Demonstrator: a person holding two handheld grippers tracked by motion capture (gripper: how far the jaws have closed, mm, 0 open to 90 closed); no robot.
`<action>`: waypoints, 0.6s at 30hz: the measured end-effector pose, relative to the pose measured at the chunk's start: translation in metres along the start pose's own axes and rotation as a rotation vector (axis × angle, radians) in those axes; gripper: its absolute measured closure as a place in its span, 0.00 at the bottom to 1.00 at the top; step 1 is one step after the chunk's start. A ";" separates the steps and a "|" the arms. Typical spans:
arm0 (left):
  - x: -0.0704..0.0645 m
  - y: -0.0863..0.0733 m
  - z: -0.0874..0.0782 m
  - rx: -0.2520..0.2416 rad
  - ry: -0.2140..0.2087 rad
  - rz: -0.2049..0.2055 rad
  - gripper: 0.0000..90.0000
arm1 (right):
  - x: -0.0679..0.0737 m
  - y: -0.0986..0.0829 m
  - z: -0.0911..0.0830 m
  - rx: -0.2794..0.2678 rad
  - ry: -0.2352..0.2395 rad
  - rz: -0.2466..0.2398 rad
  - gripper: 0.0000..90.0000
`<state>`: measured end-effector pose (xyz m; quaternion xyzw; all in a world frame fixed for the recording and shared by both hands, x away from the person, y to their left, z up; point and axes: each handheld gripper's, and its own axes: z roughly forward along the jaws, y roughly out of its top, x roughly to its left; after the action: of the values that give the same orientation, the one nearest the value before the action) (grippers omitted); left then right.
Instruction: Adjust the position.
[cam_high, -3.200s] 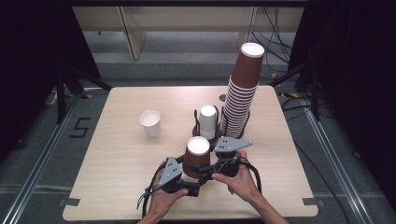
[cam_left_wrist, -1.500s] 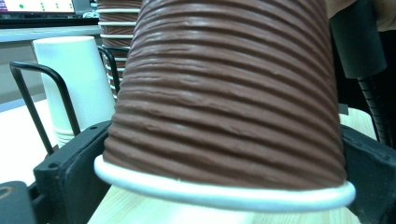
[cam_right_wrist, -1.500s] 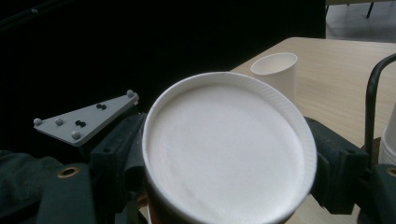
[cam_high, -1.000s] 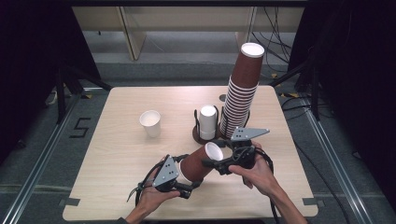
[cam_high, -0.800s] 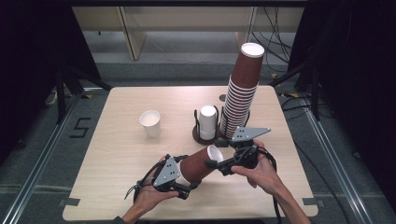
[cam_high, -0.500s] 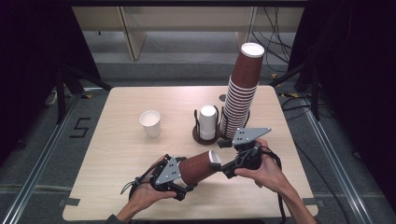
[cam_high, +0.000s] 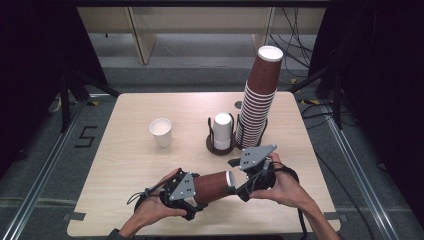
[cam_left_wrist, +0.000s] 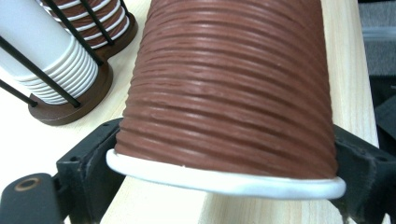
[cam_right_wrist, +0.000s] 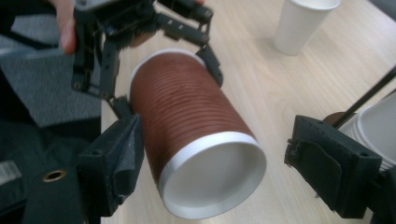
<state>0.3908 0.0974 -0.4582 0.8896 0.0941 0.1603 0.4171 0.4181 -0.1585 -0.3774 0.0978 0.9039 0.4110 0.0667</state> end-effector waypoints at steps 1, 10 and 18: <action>-0.002 0.000 0.001 -0.004 0.001 -0.004 0.11 | 0.002 0.000 0.002 0.014 0.004 -0.016 0.21; -0.006 0.004 0.001 0.032 -0.025 0.045 0.11 | 0.014 0.002 0.019 0.130 0.031 -0.102 0.21; -0.008 0.006 0.001 0.037 -0.039 0.070 0.11 | 0.017 -0.002 0.035 0.199 0.068 -0.164 0.19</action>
<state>0.3837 0.0906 -0.4553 0.9029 0.0577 0.1554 0.3966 0.4087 -0.1304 -0.4026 0.0155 0.9469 0.3157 0.0593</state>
